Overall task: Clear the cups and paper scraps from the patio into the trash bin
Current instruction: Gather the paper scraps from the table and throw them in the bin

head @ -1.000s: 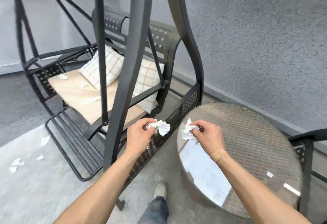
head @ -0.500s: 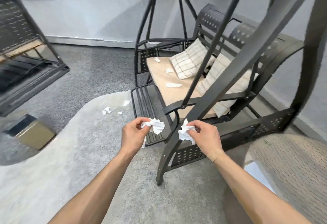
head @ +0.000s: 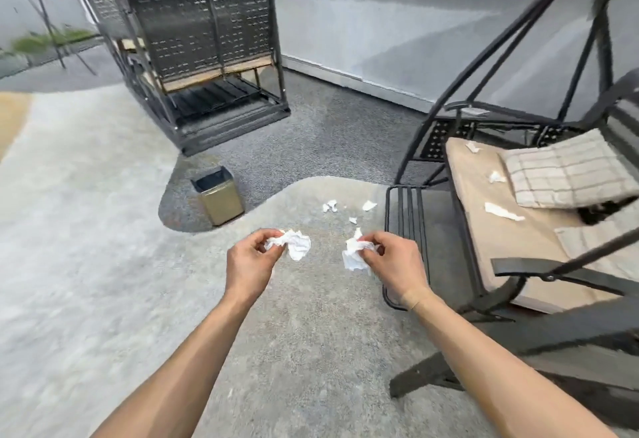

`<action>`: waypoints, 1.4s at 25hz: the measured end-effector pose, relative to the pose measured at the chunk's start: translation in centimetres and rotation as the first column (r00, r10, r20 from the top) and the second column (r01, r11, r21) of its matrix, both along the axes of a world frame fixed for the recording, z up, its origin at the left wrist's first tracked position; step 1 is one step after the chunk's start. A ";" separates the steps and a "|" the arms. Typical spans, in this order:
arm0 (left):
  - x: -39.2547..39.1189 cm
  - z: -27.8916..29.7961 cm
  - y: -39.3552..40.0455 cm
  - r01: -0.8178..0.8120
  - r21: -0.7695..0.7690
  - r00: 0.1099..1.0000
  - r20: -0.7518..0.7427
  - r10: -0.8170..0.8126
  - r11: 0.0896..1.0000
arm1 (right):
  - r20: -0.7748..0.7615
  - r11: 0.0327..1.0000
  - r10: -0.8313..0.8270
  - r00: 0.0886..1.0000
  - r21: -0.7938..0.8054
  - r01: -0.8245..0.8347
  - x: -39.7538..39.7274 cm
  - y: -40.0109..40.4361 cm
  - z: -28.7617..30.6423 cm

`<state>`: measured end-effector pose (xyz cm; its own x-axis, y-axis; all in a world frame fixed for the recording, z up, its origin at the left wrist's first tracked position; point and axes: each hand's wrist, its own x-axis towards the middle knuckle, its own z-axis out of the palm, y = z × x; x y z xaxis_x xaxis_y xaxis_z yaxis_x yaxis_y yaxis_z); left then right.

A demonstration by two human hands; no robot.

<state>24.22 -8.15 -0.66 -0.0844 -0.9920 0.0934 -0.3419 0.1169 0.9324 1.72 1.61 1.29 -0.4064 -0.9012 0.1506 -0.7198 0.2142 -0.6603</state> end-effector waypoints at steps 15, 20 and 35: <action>23.0 -3.2 -13.3 -0.425 0.098 0.899 -0.070 0.432 0.900 | -0.075 0.924 0.380 0.922 -0.011 -0.382 20.3 -25.2 -1.5; 24.3 -3.3 -21.0 -0.482 0.067 0.872 -0.061 0.486 0.873 | -0.093 0.891 0.449 0.888 -0.023 -0.453 21.1 -34.2 -2.5; 23.0 -2.3 -49.4 -0.513 0.070 0.856 -0.034 0.516 0.856 | -0.063 0.849 0.529 0.846 0.020 -0.529 20.6 -63.5 -2.6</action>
<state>47.19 -57.50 -2.93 0.4427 -0.8963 0.0261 -0.2919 -0.1165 0.9493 22.27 -61.87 -1.36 0.1421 -0.9773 0.1574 -0.7649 -0.2093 -0.6092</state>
